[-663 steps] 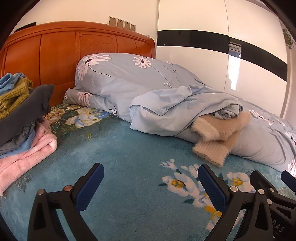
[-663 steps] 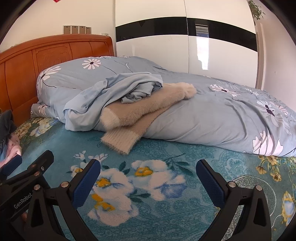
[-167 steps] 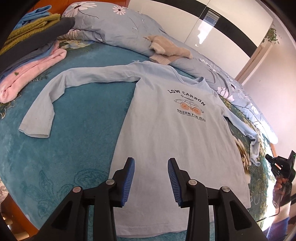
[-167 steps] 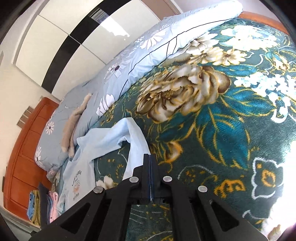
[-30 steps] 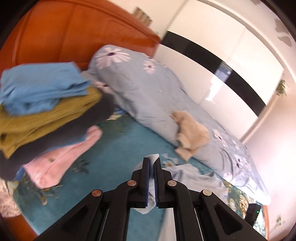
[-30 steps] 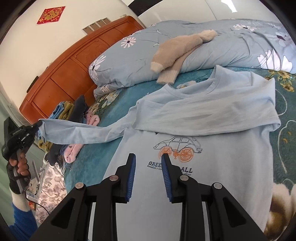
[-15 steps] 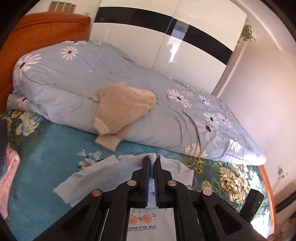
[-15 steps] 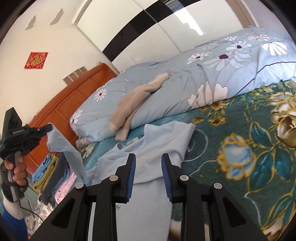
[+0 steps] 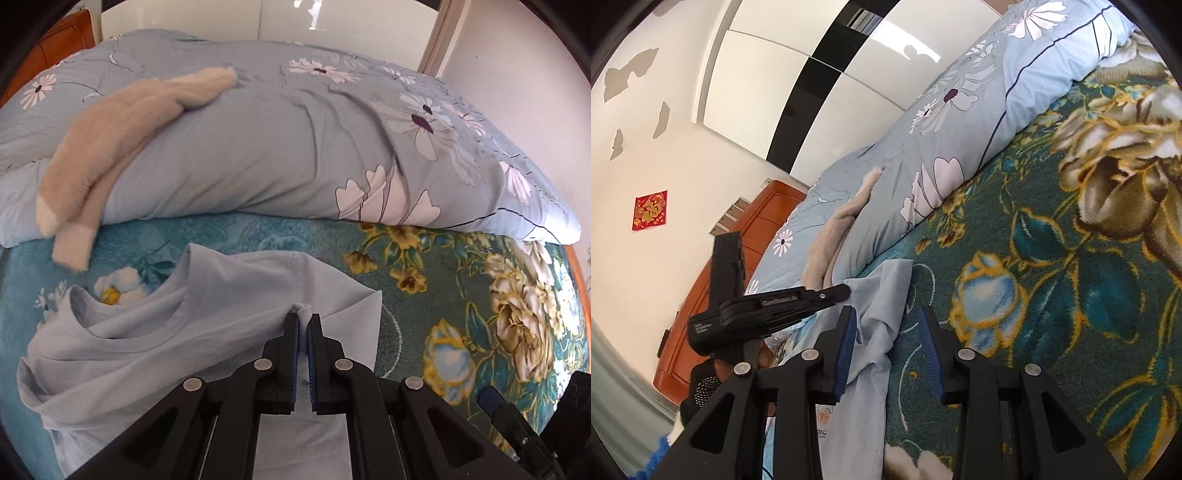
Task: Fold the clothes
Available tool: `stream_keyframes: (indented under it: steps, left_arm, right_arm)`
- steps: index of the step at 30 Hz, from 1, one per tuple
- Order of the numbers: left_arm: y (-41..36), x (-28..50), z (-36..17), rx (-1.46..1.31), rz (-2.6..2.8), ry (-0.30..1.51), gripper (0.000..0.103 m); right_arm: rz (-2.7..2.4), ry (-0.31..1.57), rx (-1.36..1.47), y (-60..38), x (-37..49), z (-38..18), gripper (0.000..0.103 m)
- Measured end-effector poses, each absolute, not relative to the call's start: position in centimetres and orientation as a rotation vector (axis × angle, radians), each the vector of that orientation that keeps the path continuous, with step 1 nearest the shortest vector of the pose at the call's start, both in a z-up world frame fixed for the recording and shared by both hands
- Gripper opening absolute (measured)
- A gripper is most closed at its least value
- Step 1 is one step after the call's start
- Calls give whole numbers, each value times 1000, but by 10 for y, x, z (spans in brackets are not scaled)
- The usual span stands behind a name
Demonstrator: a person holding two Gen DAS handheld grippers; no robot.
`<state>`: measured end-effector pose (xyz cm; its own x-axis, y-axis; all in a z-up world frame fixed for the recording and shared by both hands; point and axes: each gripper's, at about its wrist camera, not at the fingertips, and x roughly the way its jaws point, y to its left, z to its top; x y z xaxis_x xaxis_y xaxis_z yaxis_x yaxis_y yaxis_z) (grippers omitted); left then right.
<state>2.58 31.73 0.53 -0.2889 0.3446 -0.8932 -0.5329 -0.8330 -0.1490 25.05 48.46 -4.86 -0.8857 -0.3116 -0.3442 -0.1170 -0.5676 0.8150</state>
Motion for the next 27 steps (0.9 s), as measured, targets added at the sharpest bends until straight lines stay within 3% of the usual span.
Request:
stream_keyframes:
  steps: [5,9,13,20,24,27]
  left_arm:
    - [307,20,-4,-1475,2089,139,11]
    - [265,29,18,-1437,2050,23,41]
    - [188,43,41,-1360,2166,46,59]
    - [29,57,39,-1379,2439,116,63]
    - [-8,62,25,-1407,2455,-12,63]
    - [-25,68,15,-1414,2446,-114,63]
  right_arm:
    - [-2613,-1380,750,483,249,-53,36]
    - [-2646,-1287,772,471,244,-47,36]
    - [-2676,-1147,778,450,238,-35,36]
    - [-2680,-899,890,410,193,-16,36]
    - [-2752,-662,1071,394,141,-9,36]
    - [-2757,-626,1197,395,113,-14,36]
